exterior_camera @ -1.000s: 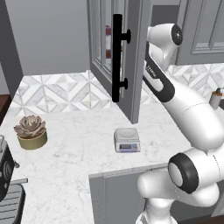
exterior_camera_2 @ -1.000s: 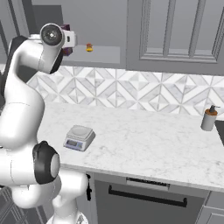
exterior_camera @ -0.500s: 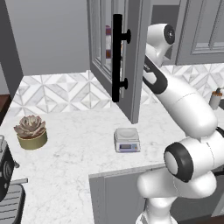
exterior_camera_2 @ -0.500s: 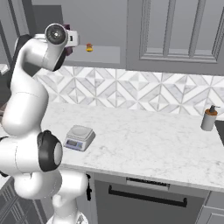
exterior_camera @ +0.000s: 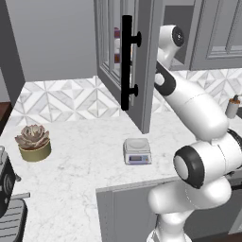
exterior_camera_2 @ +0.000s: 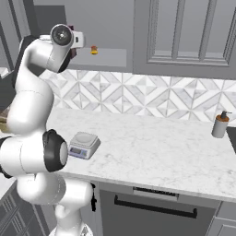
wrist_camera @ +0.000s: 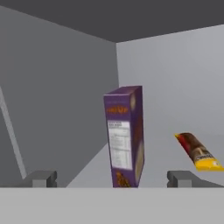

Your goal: Pick the cereal and place it on the digital scale for weighing, and close the cabinet.

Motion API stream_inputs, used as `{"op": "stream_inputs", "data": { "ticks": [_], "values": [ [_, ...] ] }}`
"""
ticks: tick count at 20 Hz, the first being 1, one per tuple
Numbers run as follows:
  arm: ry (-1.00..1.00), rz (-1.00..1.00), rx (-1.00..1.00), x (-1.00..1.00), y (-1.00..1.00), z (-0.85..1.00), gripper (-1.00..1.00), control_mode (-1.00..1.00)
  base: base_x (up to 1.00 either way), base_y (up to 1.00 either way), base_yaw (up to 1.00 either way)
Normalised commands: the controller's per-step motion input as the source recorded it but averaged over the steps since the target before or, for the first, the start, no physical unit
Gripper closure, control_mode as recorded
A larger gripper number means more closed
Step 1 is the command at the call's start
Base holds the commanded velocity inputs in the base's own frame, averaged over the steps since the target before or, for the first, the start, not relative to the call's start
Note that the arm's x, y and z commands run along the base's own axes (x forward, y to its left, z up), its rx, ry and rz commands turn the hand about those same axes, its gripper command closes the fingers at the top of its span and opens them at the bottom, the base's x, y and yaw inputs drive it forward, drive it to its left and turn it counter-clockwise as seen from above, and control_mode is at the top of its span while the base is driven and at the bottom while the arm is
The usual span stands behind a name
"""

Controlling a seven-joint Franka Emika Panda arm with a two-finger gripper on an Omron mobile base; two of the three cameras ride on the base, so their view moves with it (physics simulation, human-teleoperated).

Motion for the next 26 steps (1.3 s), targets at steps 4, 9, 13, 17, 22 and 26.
{"op": "stream_inputs", "data": {
  "ticks": [4, 9, 13, 17, 22, 26],
  "values": [
    [0.0, 0.0, 0.0, 0.27, 0.0, 0.0, -1.0, -1.0, 0.0, 0.0, 0.0],
    [0.0, 0.0, 0.0, 0.34, 0.09, 0.0, -1.0, -1.0, 0.0, 0.0, 0.0],
    [0.0, -0.02, 0.0, 0.28, 0.22, 0.0, -1.0, -1.0, 0.0, 0.0, 0.0],
    [0.0, -0.02, 0.0, 0.16, 0.1, 0.0, -1.0, -1.0, 0.0, 0.0, 0.0],
    [0.0, 0.0, -0.01, 0.17, 0.11, 0.0, -1.0, -1.0, 0.0, 0.0, 0.0],
    [0.0, 0.0, 0.0, 0.27, 0.05, 0.0, -1.0, -1.0, 0.0, 0.0, 0.0]
  ]
}}
